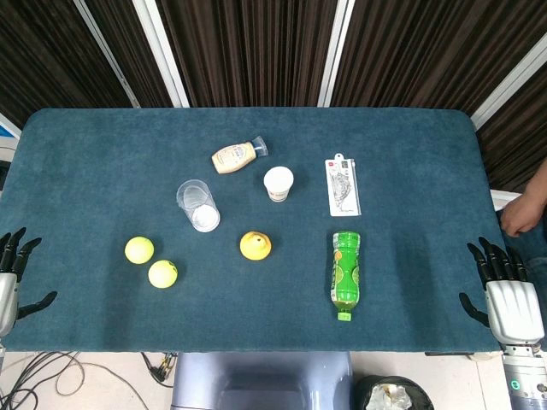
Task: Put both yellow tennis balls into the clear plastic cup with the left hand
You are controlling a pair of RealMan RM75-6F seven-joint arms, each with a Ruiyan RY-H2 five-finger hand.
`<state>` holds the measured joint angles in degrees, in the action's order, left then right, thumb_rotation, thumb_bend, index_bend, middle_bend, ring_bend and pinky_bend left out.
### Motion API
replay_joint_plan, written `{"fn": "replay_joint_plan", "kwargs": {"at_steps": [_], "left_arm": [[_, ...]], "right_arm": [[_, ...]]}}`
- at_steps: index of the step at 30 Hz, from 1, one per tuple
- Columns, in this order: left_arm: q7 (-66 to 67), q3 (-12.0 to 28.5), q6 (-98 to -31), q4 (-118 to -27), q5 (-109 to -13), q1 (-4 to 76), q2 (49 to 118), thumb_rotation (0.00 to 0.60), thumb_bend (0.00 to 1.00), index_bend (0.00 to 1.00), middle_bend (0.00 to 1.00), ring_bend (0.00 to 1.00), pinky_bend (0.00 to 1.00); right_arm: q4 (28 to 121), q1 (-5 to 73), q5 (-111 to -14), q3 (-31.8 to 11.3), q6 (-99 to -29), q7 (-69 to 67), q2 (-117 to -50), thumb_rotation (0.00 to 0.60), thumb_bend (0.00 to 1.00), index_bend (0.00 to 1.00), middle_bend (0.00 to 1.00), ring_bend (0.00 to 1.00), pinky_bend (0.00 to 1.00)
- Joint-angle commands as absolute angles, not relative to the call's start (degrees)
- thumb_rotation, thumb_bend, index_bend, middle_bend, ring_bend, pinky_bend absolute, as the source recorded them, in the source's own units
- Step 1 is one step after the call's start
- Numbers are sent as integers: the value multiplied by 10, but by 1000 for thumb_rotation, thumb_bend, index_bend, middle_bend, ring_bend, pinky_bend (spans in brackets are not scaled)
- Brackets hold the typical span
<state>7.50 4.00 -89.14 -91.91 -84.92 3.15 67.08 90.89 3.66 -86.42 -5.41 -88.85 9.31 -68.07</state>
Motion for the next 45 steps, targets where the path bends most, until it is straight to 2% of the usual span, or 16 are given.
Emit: {"fn": "replay_joint_plan", "kwargs": {"at_steps": [1, 14, 26, 29, 36, 45], "left_arm": [[75, 40, -891, -920, -849, 31, 671, 600, 0, 163, 26, 0, 68], [61, 37, -889, -915, -858, 34, 667, 600, 0, 162, 26, 0, 67], [0, 21, -850, -916, -894, 58, 647, 600, 0, 138, 22, 0, 67], [-7, 25, -814, -912, -906, 88, 637, 600, 0, 138, 21, 0, 67], [-10, 54, -651, -903, -882, 198, 624, 600, 0, 138, 4, 0, 68], [39, 57, -533, -879, -853, 274, 647, 600, 0, 135, 4, 0, 68]], "right_arm": [[908, 37, -863, -54, -888, 93, -681, 600, 339, 119, 75, 121, 87], [910, 36, -864, -55, -891, 94, -680, 600, 340, 119, 75, 121, 87], [909, 35, -858, -55, -888, 99, -682, 600, 340, 119, 75, 121, 87], [907, 37, -854, -54, -881, 102, -685, 600, 340, 119, 75, 121, 87], [902, 39, -853, -55, -879, 110, -689, 600, 340, 119, 75, 121, 87], [896, 41, -846, -55, -872, 117, -695, 600, 340, 119, 75, 121, 87]]}}
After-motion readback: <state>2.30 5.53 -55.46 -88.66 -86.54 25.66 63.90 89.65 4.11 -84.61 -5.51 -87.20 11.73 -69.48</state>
